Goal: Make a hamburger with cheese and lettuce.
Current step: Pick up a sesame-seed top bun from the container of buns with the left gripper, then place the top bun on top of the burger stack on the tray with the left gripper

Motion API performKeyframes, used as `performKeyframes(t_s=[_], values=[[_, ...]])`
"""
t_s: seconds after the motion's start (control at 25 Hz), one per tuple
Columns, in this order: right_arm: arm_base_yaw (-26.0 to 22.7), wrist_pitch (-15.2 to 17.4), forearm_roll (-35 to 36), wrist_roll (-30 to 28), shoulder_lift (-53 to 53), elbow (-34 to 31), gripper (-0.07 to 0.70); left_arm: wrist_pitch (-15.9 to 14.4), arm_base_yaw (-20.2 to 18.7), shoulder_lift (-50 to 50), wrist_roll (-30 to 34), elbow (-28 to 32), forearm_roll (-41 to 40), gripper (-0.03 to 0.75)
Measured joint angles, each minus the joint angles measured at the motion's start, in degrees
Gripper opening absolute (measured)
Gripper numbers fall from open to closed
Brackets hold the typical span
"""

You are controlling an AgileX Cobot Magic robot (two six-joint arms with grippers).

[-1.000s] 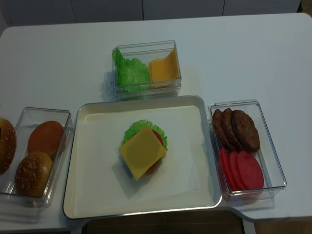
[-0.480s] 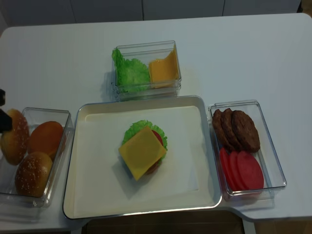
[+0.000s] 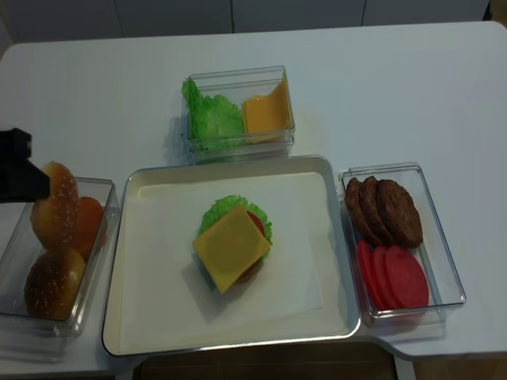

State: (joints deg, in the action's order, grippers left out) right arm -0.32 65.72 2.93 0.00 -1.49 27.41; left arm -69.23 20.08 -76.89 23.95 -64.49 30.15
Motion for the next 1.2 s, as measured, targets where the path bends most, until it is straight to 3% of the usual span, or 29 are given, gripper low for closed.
performKeyframes(t_s=[0.16, 0.52, 0.96, 1.2], values=[[0.0, 0.0, 0.0, 0.0, 0.0, 0.0, 0.511, -0.6, -2.7, 0.0, 0.1, 0.0, 0.8, 0.058], [0.0, 0.0, 0.0, 0.0, 0.0, 0.0, 0.511, -0.9, -7.4, 0.0, 3.7, 0.0, 11.0, 0.057], [0.0, 0.0, 0.0, 0.0, 0.0, 0.0, 0.511, -0.9, -14.9, 0.0, 4.5, 0.0, 15.4, 0.053], [0.0, 0.0, 0.0, 0.0, 0.0, 0.0, 0.512, 0.9, -17.4, 0.0, 4.5, 0.0, 19.5, 0.053]])
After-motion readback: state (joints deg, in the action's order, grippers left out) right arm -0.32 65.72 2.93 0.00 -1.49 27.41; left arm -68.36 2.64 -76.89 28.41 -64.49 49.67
